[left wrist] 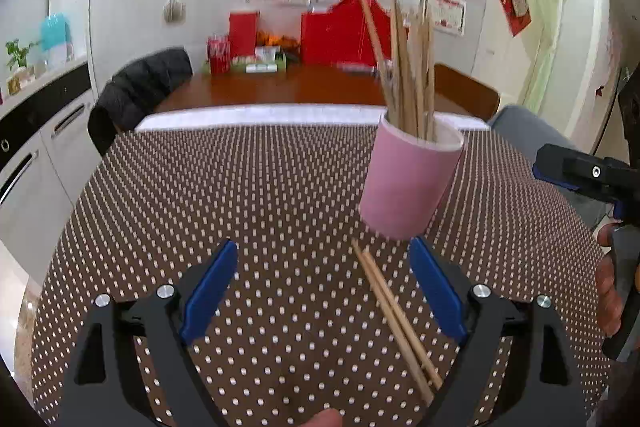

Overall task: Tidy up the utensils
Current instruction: 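Withdraw both tools from the cup and lower them toward the last two chopsticks, then close the left tool on one chopstick while the right tool grasps the other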

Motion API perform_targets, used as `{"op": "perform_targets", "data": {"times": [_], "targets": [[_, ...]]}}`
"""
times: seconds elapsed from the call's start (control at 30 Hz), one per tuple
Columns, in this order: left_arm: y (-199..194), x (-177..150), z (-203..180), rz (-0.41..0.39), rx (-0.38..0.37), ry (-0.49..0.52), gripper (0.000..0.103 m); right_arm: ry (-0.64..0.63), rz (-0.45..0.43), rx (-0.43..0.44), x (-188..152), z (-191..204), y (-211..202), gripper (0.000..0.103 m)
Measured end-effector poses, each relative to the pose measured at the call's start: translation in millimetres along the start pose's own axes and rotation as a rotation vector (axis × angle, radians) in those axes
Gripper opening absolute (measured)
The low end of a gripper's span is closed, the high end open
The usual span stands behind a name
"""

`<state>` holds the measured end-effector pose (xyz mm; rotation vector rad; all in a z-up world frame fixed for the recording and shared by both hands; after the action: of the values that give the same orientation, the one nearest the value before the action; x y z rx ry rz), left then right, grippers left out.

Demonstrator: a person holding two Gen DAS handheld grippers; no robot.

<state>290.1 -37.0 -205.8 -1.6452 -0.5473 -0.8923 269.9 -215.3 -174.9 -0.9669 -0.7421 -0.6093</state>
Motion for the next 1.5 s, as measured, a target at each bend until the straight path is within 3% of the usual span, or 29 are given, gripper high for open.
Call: {"op": "perform_targets", "data": {"times": [0.17, 0.3, 0.47, 0.57, 0.87, 1.07, 1.2, 1.3, 1.47, 1.5], "targets": [[3.8, -11.9, 0.8, 0.083, -0.007, 0.003, 0.086, -0.007, 0.089, -0.021, -12.9, -1.1, 14.8, 0.098], [20.7, -34.5, -5.5, 0.212, -0.028, 0.027, 0.086, -0.029, 0.132, -0.052, -21.4, -5.8, 26.3, 0.098], [28.4, -55.3, -28.6, 0.299, -0.069, 0.098, 0.086, -0.014, 0.149, -0.062, -25.8, -15.2, 29.8, 0.098], [27.3, -65.6, -35.7, 0.337, -0.057, 0.118, 0.086, -0.011, 0.151, -0.069, -25.7, -19.1, 29.0, 0.098], [6.2, -94.9, -45.0, 0.329, 0.014, 0.167, 0.087, -0.028, 0.189, -0.07, -29.3, -20.3, 31.0, 0.098], [-9.1, -95.6, -34.8, 0.273, 0.1, 0.2, 0.087, -0.118, 0.323, -0.152, -58.6, -1.7, 41.1, 0.098], [-12.2, -94.0, -13.7, 0.261, 0.075, 0.147, 0.087, -0.165, 0.399, -0.136, -94.0, 15.3, 48.2, 0.097], [-12.1, -90.9, -3.8, 0.266, 0.059, 0.126, 0.087, -0.173, 0.424, -0.127, -106.5, 25.1, 58.0, 0.079], [-4.6, -87.0, 2.7, 0.267, 0.065, 0.146, 0.087, -0.223, 0.436, -0.149, -111.5, 42.5, 75.3, 0.065], [2.8, -85.6, 1.6, 0.271, 0.066, 0.147, 0.087, -0.228, 0.434, -0.151, -110.9, 45.8, 77.0, 0.055]]}}
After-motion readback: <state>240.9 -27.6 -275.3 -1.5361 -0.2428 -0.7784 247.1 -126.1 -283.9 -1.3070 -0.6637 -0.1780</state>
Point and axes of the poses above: each gripper's, at about its wrist camera, not at the fingertips, and y roughly the way its jaws point, z to its left, x to its top, the point moved 8 cm from there along y, roughly the way its jaws point
